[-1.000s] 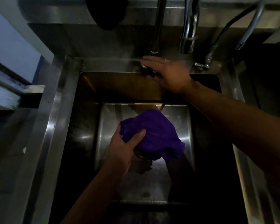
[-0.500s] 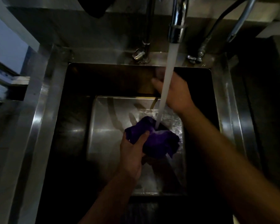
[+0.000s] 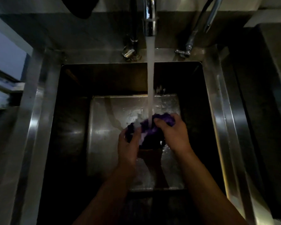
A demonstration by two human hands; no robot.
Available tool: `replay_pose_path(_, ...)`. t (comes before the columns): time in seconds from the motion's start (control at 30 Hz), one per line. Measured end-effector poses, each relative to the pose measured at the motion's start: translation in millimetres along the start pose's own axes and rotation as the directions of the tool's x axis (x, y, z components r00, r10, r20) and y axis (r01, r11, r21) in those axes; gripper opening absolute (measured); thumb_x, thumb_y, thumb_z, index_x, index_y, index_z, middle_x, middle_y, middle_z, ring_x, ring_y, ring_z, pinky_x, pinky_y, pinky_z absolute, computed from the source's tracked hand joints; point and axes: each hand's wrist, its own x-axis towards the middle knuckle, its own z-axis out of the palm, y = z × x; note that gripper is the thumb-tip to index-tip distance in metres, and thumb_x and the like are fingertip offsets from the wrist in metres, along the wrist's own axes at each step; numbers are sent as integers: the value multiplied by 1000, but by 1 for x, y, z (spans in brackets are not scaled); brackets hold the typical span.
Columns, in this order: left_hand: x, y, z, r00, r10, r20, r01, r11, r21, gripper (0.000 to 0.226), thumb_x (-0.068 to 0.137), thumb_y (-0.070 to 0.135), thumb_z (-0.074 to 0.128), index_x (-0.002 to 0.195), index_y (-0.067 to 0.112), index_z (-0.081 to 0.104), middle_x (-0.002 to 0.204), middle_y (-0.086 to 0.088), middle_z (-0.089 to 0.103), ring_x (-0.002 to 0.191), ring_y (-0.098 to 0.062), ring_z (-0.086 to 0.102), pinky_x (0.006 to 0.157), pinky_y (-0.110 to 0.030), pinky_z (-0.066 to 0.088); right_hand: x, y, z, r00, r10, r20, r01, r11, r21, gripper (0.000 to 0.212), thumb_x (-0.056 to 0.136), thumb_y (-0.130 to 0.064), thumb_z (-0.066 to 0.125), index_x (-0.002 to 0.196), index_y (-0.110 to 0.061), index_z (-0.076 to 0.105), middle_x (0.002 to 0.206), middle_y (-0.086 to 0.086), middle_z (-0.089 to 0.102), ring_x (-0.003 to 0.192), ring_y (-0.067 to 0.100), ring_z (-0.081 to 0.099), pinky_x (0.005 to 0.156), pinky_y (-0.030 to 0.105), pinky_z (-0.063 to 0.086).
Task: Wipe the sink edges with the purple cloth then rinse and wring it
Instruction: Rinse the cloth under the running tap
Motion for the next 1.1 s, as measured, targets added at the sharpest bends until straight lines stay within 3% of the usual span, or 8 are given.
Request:
replay_pose_path(0.13, -17, -10, 8, 972, -232, -25, 227, 967, -117, 45, 95, 46, 57, 94, 2, 64, 75, -13, 66, 57, -21, 63, 55, -32, 51, -6, -9, 7, 994, 108, -19, -93, 926, 365, 21, 78, -27, 80, 88, -22, 62, 80, 0, 67, 78, 21, 64, 70, 37, 53)
replay_pose_path(0.3, -21, -2, 38, 826, -313, 469, 473, 837, -276, 79, 91, 76, 30, 120, 13, 68, 116, -14, 72, 105, -29, 68, 89, -39, 51, -27, -3, 1, 994, 87, 67, -103, 950, 294, 26, 87, -35, 75, 106, -19, 69, 97, 4, 75, 93, 22, 72, 78, 33, 59)
replay_pose_path(0.47, 13, 26, 60, 924, -261, 278, 369, 800, -473, 74, 89, 75, 39, 123, 15, 66, 110, -16, 70, 102, -34, 65, 83, -45, 53, -38, 8, -26, 1000, 8, 7, -8, 994, 112, 24, 96, -28, 65, 110, -9, 70, 82, -7, 69, 63, -12, 63, 56, 5, 44)
replay_pose_path(0.57, 26, 33, 50, 918, -298, 263, 395, 750, -530, 66, 88, 65, 52, 128, 14, 61, 104, -16, 69, 100, -35, 63, 80, -47, 51, -37, 7, -35, 978, 201, 47, -204, 901, 383, 13, 95, -26, 67, 101, -15, 70, 75, 2, 72, 57, 7, 66, 45, 16, 46)
replay_pose_path(0.7, 13, 21, 49, 890, -331, 315, 445, 783, -434, 42, 87, 48, 62, 100, 11, 77, 100, -19, 75, 100, -36, 67, 91, -49, 51, -7, 11, -12, 962, 273, -17, -226, 830, 511, 20, 87, -31, 74, 103, -18, 72, 92, 4, 77, 87, 25, 73, 68, 32, 57)
replay_pose_path(0.87, 22, 12, 48, 896, -343, 281, 400, 898, -180, 44, 93, 49, 56, 101, 10, 74, 95, -11, 75, 86, -24, 73, 69, -27, 56, -3, 17, 45, 986, 37, -163, -35, 999, 13, 25, 84, -41, 75, 100, -30, 59, 92, -7, 69, 86, 16, 67, 81, 35, 55)
replay_pose_path(1.0, 31, -3, 12, 921, -189, 340, 236, 966, -101, 40, 100, 41, 51, 87, 13, 77, 79, -3, 74, 74, -15, 70, 66, -20, 57, -59, 34, 61, 932, -329, -151, 276, 915, -294, 30, 90, -51, 62, 105, -25, 61, 99, -4, 60, 92, 13, 53, 78, 30, 43)
replay_pose_path(1.1, 27, -12, 17, 951, -161, 263, 190, 978, -87, 25, 95, 34, 58, 97, 14, 72, 80, -3, 73, 76, -13, 71, 74, -23, 59, -36, 43, 59, 932, -316, -179, 215, 877, -430, 33, 93, -53, 53, 98, -23, 63, 90, -2, 63, 83, 20, 60, 66, 31, 43)
